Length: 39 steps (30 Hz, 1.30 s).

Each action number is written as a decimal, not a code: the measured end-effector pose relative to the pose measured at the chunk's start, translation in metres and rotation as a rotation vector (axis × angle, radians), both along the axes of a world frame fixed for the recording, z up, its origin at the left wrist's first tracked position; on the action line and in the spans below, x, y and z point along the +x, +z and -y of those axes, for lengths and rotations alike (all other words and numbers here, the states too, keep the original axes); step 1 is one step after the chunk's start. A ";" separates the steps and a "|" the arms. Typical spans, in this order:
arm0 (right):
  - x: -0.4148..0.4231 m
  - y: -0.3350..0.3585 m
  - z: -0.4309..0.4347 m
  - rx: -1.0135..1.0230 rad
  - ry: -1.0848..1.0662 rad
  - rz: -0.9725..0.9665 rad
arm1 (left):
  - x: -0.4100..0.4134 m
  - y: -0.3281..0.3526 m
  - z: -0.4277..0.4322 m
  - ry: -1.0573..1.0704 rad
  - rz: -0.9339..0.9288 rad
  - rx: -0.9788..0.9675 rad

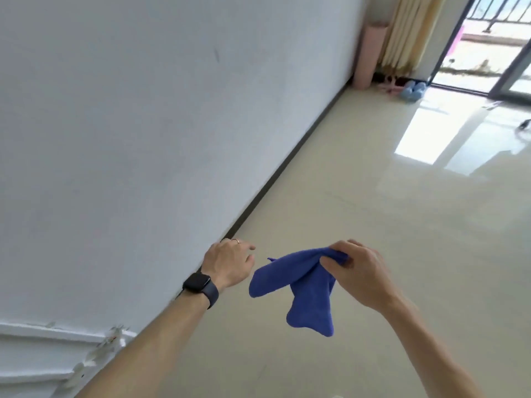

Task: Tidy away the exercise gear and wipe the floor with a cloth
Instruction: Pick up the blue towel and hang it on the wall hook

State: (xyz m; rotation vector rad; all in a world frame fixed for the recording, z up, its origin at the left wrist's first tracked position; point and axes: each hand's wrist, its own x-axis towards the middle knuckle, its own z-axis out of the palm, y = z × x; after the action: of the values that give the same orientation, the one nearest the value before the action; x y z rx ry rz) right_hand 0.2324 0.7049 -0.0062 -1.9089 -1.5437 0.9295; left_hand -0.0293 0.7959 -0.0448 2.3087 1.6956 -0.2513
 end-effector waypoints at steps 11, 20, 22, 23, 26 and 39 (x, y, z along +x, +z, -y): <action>0.298 0.070 -0.053 0.168 -0.217 0.329 | 0.322 0.082 -0.116 -0.240 0.124 0.106; 0.514 0.086 -0.184 0.253 -0.411 0.449 | 0.532 0.100 -0.283 -0.332 0.151 0.141; 0.560 0.087 -0.224 0.240 -0.431 0.462 | 0.573 0.101 -0.328 -0.338 0.151 0.132; 0.583 0.090 -0.245 0.229 -0.428 0.469 | 0.593 0.102 -0.350 -0.332 0.148 0.130; 0.649 0.102 -0.302 0.200 -0.442 0.461 | 0.654 0.113 -0.413 -0.350 0.115 0.127; 0.908 0.118 -0.599 0.313 -0.310 0.415 | 0.888 0.112 -0.689 -0.166 0.131 0.166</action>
State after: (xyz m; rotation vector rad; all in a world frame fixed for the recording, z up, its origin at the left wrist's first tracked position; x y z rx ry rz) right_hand 1.1407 1.3036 0.1121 -2.1059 -1.4426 0.1504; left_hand 0.8588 1.4848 0.0675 2.5281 1.5156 0.0102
